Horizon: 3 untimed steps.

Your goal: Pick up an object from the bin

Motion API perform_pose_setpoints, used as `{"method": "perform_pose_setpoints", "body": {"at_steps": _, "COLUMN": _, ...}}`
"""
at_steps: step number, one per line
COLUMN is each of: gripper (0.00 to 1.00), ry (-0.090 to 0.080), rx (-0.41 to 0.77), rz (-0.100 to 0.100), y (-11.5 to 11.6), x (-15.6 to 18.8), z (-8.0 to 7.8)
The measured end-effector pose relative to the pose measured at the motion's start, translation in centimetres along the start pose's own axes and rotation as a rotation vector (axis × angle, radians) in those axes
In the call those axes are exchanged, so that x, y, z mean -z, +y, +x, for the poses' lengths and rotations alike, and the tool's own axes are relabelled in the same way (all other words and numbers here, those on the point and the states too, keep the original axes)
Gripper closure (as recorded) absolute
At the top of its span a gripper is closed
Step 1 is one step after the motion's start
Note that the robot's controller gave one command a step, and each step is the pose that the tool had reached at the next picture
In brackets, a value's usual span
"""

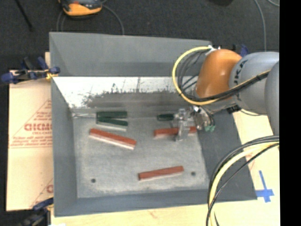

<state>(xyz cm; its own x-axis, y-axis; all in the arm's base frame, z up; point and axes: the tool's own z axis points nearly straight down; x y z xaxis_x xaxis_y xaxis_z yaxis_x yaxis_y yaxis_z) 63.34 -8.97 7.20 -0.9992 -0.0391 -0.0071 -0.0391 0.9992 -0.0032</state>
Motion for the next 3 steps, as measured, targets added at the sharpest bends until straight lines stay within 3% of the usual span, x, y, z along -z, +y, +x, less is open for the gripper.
{"method": "perform_pose_setpoints", "body": {"at_steps": 1, "gripper": 1.0, "ry": 0.002, "rx": 0.03, "rz": -0.002, "y": 1.84, "x": 11.87, "z": -0.47}}
{"method": "perform_pose_setpoints", "body": {"at_steps": 3, "gripper": 1.0, "ry": 0.002, "rx": 0.031, "rz": -0.001, "y": 1.83, "x": 11.86, "z": -0.46}}
